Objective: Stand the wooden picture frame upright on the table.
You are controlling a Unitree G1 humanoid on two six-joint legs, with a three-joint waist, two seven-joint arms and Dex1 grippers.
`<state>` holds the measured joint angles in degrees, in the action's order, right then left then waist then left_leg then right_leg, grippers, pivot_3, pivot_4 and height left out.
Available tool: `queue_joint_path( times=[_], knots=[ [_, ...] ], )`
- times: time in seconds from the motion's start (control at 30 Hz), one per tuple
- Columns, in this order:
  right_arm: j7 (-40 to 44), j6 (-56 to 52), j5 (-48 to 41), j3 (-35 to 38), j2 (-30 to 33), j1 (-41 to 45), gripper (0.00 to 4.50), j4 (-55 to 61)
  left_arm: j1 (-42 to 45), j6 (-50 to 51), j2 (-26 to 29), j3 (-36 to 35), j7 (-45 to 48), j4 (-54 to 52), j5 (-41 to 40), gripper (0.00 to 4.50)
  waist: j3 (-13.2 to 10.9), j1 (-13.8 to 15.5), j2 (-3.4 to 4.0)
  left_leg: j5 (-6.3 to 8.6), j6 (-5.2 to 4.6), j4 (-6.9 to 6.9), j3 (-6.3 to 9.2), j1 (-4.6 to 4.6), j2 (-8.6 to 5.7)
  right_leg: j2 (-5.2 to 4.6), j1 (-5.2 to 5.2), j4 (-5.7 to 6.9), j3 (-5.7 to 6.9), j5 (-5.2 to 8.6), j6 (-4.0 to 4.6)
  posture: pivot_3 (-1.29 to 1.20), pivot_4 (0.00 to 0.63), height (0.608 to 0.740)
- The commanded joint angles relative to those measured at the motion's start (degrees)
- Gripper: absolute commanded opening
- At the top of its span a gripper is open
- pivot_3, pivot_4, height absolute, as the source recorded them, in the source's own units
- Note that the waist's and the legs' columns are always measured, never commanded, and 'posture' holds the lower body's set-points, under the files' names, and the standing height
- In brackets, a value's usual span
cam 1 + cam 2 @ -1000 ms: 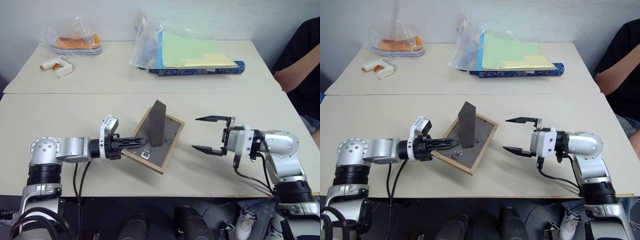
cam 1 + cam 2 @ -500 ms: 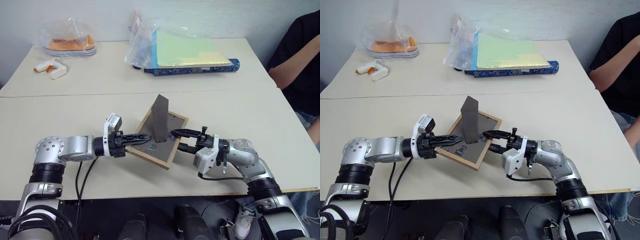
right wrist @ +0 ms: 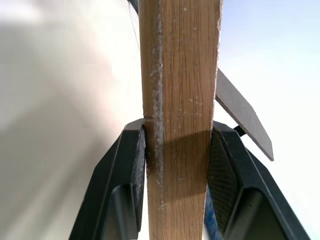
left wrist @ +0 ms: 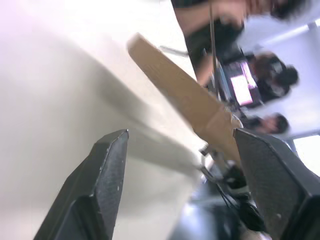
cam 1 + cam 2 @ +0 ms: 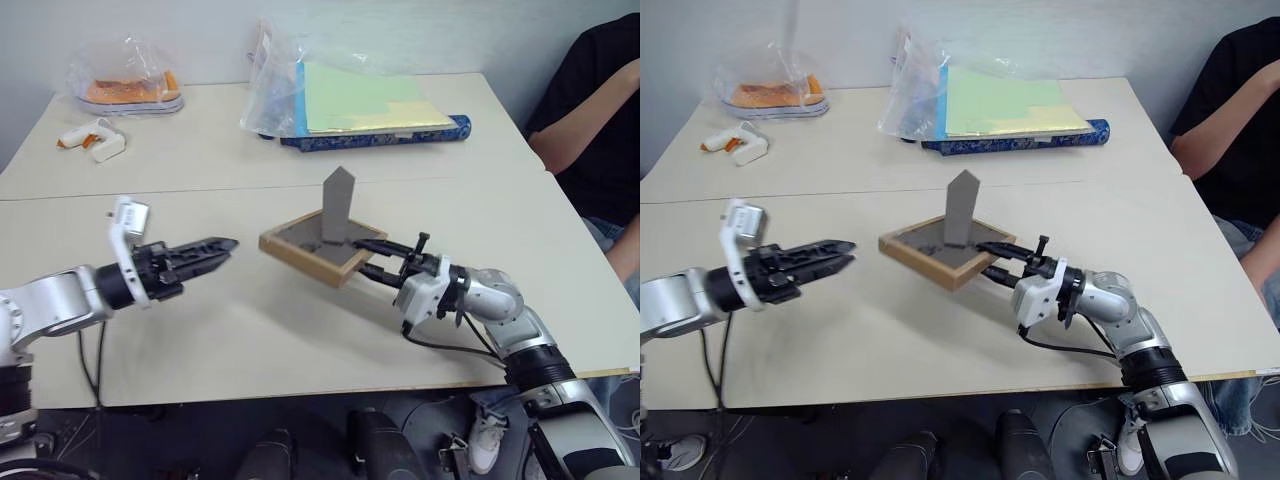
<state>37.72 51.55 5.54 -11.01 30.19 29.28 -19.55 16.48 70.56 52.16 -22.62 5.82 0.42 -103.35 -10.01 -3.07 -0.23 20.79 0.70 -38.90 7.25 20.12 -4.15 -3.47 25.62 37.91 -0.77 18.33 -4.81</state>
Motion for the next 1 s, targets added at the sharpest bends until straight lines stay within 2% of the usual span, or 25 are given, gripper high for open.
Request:
queue_joint_path(
  times=[0.03, 0.1, 0.23, 0.37, 0.47, 0.8, 1.0],
  knots=[
    [10.27, -15.86, -21.65, -1.70, 0.33, -2.48, 1.26, 10.11, -5.72, -11.54, 2.70, -4.14, 18.38, -7.07, 19.23, 3.46, -0.01, 0.12, 0.02, 0.00, 0.00, 0.05, 0.04, 0.02, 0.05, -0.01, -0.04, -0.08, -0.04, 0.00, 0.00, 0.00, 0.150, 0.740],
    [12.74, -33.81, -35.86, -0.35, 0.18, -3.65, 1.26, 16.48, -10.65, -24.50, 3.33, -1.73, 30.68, -12.24, 33.32, 3.62, -0.04, 0.36, 0.06, 0.01, -0.02, 0.07, 0.11, 0.07, 0.08, -0.02, -0.07, -0.15, -0.01, 0.00, 0.00, 0.00, 0.150, 0.740],
    [12.14, -57.44, -50.39, 3.14, -0.14, -2.42, 1.26, 20.05, -14.23, -39.56, 1.70, 3.63, 41.36, -15.54, 49.59, 4.50, -0.05, 1.64, 0.09, 0.03, -0.06, 0.08, 0.11, 0.11, 0.14, -0.05, -0.14, -0.32, 0.02, -0.05, 0.06, 0.00, 0.150, 0.740],
    [10.32, -74.90, -56.79, 4.77, -1.51, -0.66, 1.26, 16.76, -15.94, -45.35, -0.97, 6.39, 47.25, -15.87, 55.65, 4.50, -0.06, 2.24, 0.09, 0.07, -0.12, 0.11, 0.10, 0.11, 0.13, -0.06, -0.14, -0.32, 0.00, -0.07, 0.04, 0.00, 0.150, 0.740],
    [10.66, -77.83, -54.48, 5.54, -3.44, -0.15, 1.26, 12.87, -16.41, -45.54, -2.26, 6.44, 48.58, -15.89, 56.99, 4.50, -0.06, 2.59, 0.09, 0.09, -0.15, 0.15, 0.09, 0.12, 0.15, -0.05, -0.13, -0.36, 0.01, -0.07, 0.04, 0.00, 0.150, 0.740],
    [19.16, -66.84, -40.19, 4.16, -5.03, -3.96, 1.26, 6.95, -14.05, -45.45, -3.55, 4.47, 48.99, -14.06, 58.84, 4.50, -0.03, 2.61, 0.08, 0.11, -0.18, 0.03, 0.02, 0.08, 0.14, -0.03, -0.14, -0.23, -0.04, -0.10, -0.02, 0.00, 0.150, 0.740],
    [20.39, -66.03, -37.90, 4.96, -5.82, -4.27, 1.26, 6.68, -13.85, -46.60, -3.29, 4.02, 51.35, -11.49, 60.99, 4.50, 0.00, 2.59, 0.05, 0.10, -0.18, 0.00, -0.02, 0.01, 0.14, -0.02, -0.18, -0.18, -0.07, -0.10, -0.02, 0.00, 0.150, 0.740]
  ],
)
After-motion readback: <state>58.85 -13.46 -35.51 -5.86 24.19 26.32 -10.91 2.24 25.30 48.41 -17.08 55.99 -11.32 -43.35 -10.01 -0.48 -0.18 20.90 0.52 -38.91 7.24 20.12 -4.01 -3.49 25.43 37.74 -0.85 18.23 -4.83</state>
